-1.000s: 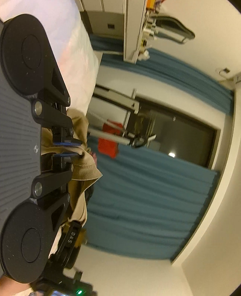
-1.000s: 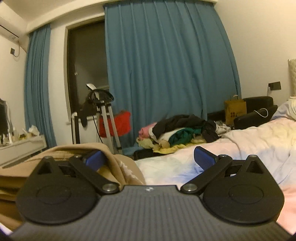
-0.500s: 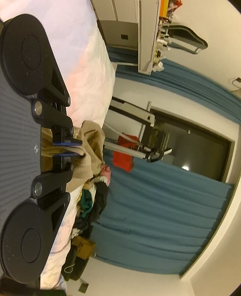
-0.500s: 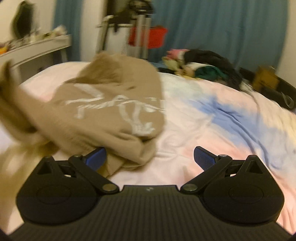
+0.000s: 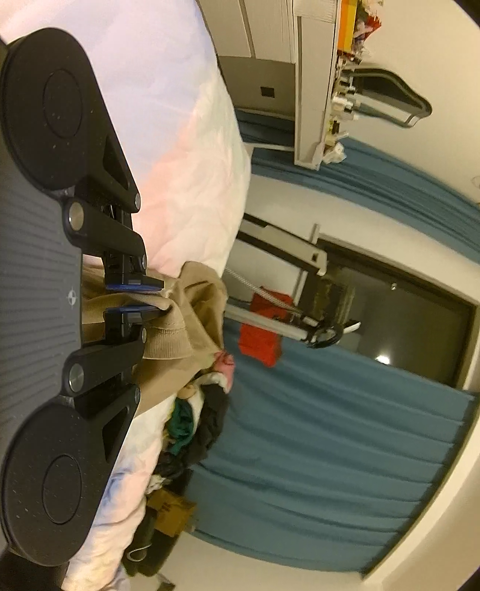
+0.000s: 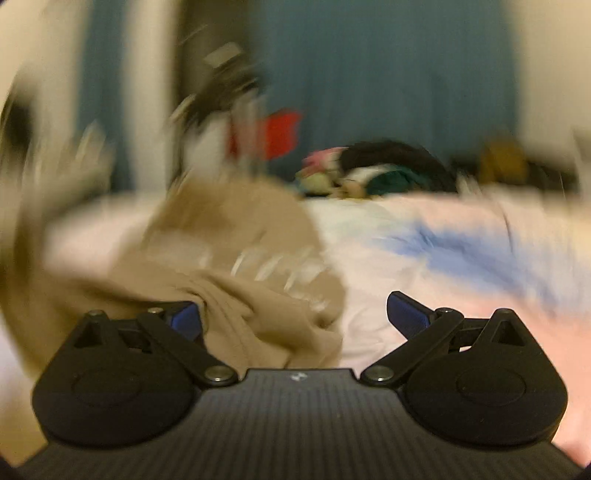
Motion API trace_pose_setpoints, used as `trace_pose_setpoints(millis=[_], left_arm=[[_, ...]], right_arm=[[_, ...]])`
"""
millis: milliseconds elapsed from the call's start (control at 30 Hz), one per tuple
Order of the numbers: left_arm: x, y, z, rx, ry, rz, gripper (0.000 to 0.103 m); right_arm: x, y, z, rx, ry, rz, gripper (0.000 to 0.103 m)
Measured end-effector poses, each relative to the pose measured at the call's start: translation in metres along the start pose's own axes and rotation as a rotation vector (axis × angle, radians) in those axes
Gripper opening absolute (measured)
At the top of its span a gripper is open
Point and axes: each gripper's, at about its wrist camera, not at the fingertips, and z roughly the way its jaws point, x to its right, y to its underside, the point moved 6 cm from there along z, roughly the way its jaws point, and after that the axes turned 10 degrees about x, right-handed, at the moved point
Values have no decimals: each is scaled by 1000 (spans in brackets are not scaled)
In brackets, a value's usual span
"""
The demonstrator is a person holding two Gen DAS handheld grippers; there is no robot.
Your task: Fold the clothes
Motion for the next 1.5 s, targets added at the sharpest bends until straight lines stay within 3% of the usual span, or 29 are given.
trace_pose_setpoints(millis=[67,133,233,300,367,467,567,667,733,900,1067,1200,1400,1500], left_arm=[[-1,0,0,-6,-2,-6,8],[-2,1,-1,-11,-4,-12,8],[-3,1,-1,-20,-7,-21,8],[-4,1,-2,-26,-9,-26,8],[-5,2,-2,-35,-13,-31,8],[-9,9,0,-78,-30,-30,8],[-17,16,6,-146,-44,-54,9],[-28,26,12,-229,-73,-80,18],[-31,29,11,-262,-86,-83,37],[-33,33,4,-320,-99,-70,63],[-30,38,-3,-374,-97,-50,74],[-11,46,-6,-400,-90,51,79],[8,47,-2,-328,-67,105,83],[11,43,14,-274,-123,152,84]], right_arm=[[24,-10,-1,15,34,154,103],[35,-9,2,-10,91,127,103],[47,16,23,-188,170,71,103],[56,29,30,-260,185,122,103],[60,27,26,-216,230,130,103],[45,-8,4,18,244,37,103],[27,-29,-8,116,178,-11,103],[18,-29,-9,116,133,-20,103],[17,-27,-10,102,117,-22,103],[19,-25,-7,104,97,-37,103],[20,-25,-2,118,83,-48,103],[18,-26,-1,123,78,-53,103],[18,-18,3,89,94,-48,103],[19,-15,5,74,108,-50,103]])
